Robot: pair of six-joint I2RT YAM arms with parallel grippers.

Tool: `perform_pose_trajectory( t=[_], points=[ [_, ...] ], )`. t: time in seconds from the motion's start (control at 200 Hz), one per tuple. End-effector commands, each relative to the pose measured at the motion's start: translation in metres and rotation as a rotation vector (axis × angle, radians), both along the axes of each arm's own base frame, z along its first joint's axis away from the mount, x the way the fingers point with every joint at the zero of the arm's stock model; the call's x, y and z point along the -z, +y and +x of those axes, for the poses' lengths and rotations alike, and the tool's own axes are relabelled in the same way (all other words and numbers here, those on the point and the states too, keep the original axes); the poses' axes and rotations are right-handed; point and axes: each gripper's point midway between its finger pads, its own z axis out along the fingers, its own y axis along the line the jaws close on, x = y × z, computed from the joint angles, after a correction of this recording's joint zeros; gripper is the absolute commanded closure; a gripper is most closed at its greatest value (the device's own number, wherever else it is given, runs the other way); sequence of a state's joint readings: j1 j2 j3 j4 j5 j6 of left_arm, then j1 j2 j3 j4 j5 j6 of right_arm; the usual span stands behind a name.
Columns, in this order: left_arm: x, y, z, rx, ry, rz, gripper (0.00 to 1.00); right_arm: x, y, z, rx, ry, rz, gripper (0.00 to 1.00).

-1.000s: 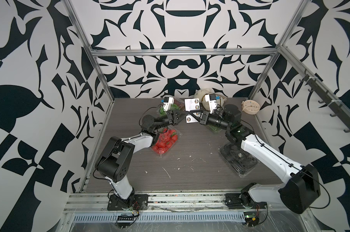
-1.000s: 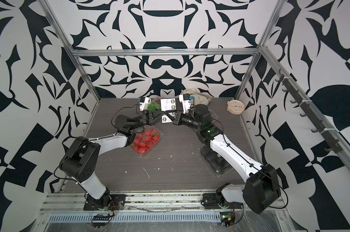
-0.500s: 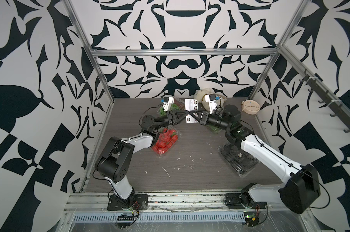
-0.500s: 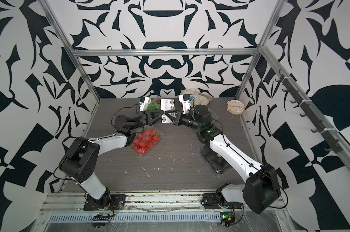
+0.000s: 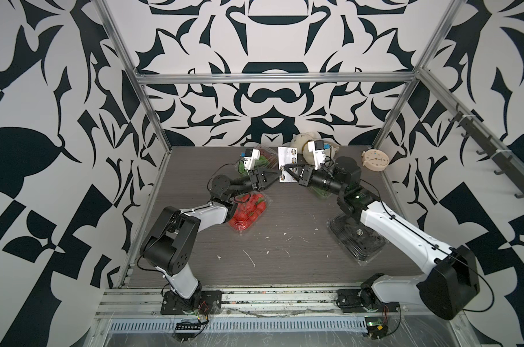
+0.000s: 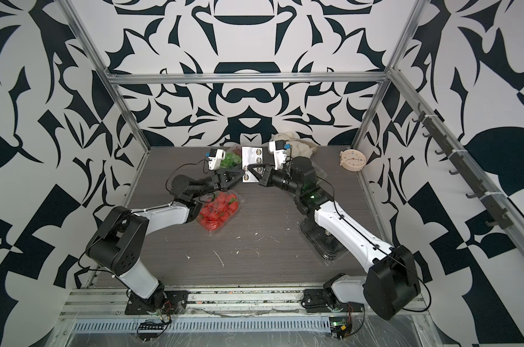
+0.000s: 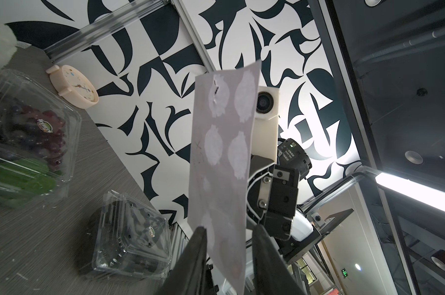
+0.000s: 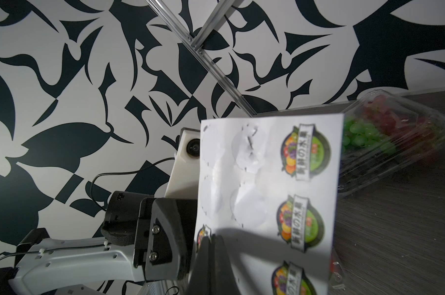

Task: Label fruit boxes
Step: Tear off the label from the label sticker.

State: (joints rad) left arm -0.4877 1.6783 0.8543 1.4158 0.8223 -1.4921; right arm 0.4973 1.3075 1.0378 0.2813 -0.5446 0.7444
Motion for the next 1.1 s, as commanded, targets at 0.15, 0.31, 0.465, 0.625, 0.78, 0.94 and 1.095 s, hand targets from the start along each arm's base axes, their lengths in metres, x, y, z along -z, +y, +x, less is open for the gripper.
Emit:
perform_pose_trajectory(
  t=[0.15,0.31,0.465,0.625,0.78,0.94,1.095],
  points=[
    [-0.008,-0.002,-0.016,0.033,-0.067,-0.005,0.67,-0.029,-0.002,-0.003,0.006,-0.085,0.032,1.00],
    [-0.005,-0.005,-0.019,0.046,-0.065,0.001,0.72,-0.029,-0.002,-0.003,0.007,-0.085,0.030,1.00],
    [-0.006,-0.004,-0.021,0.046,-0.071,0.002,0.76,-0.028,-0.002,-0.003,0.009,-0.083,0.030,1.00],
    [-0.004,-0.004,-0.021,0.045,-0.072,0.005,0.93,-0.029,-0.002,-0.003,0.007,-0.083,0.034,1.00],
    [-0.003,-0.005,-0.020,0.044,-0.072,0.006,1.00,-0.032,-0.002,-0.005,-0.003,-0.088,0.044,1.00],
    [0.001,-0.007,-0.017,0.043,-0.068,0.011,1.00,-0.038,0.003,-0.008,-0.032,-0.088,0.071,1.00],
    [0.007,-0.009,-0.014,0.044,-0.060,0.020,1.00,-0.044,0.006,-0.011,-0.049,-0.099,0.083,1.00]
  ],
)
